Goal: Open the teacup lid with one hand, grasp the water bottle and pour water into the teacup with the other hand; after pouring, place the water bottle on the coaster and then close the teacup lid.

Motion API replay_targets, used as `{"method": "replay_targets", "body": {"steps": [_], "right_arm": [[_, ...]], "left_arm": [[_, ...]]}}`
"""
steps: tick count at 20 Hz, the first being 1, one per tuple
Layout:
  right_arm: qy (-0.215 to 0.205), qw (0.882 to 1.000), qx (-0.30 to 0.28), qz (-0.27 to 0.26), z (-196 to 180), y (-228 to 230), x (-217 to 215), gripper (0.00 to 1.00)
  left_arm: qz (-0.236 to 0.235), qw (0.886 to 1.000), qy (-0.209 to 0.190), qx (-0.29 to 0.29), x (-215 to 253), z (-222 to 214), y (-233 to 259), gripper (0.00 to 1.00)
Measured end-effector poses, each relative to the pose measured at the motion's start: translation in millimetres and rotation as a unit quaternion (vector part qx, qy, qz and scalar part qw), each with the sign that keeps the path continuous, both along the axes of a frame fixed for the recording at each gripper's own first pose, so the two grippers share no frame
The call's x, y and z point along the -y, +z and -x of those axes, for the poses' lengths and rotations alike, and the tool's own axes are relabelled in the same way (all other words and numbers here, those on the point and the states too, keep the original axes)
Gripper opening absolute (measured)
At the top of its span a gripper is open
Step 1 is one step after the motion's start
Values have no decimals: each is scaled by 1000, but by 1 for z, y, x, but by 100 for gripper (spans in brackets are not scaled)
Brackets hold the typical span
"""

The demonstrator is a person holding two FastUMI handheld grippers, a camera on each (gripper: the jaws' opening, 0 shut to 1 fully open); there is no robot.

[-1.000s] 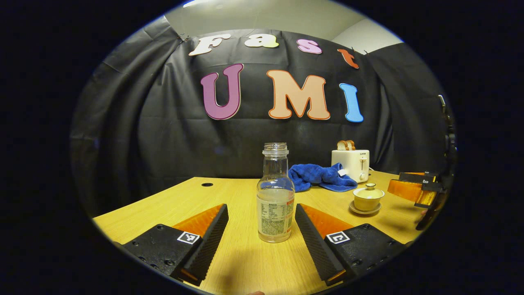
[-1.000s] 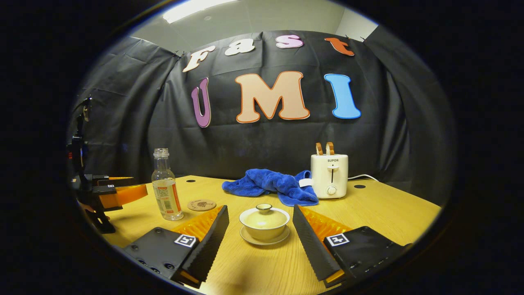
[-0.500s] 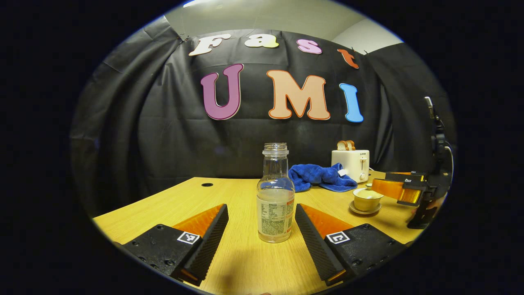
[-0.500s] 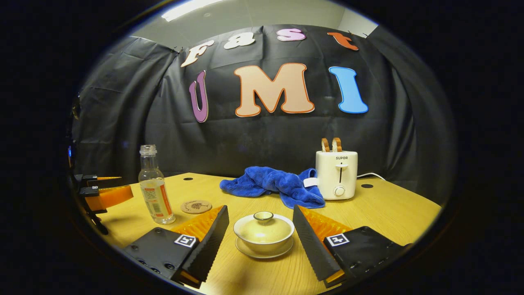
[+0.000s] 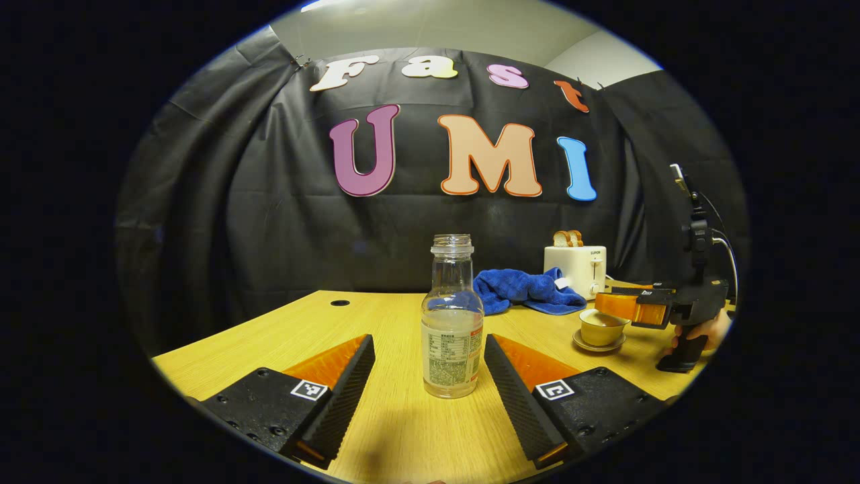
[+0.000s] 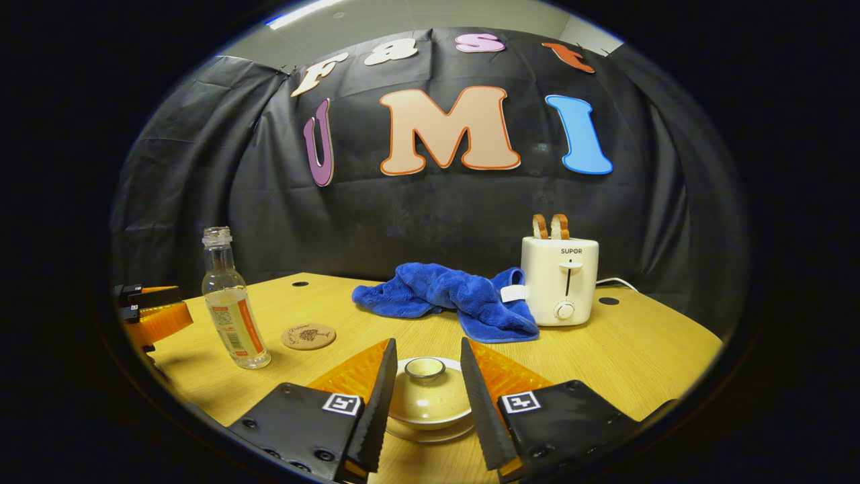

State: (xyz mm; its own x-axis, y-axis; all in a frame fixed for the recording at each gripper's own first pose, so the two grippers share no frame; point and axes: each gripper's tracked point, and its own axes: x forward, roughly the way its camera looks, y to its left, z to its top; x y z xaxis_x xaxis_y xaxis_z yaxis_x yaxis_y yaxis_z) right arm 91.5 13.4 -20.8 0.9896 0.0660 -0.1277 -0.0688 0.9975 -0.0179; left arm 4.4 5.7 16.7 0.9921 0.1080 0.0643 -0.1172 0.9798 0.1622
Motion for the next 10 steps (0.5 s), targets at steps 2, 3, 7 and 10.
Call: {"method": "replay_targets", "body": {"steps": [2,3,7,10], "right_arm": [[4,1000,-25,8,-5,-9,-2,57],[2,999,-34,14,-1,-10,-1,54],[-5,999,-28,29,-8,-9,-1,40],[-1,999,-28,27,-5,-7,-2,34]], "left_arm": [[0,1000,0,0,0,0,0,96],[0,1000,0,0,0,0,-1,96],[0,1000,0,0,1,-1,0,96],[0,1000,0,0,1,-1,0,96]]}}
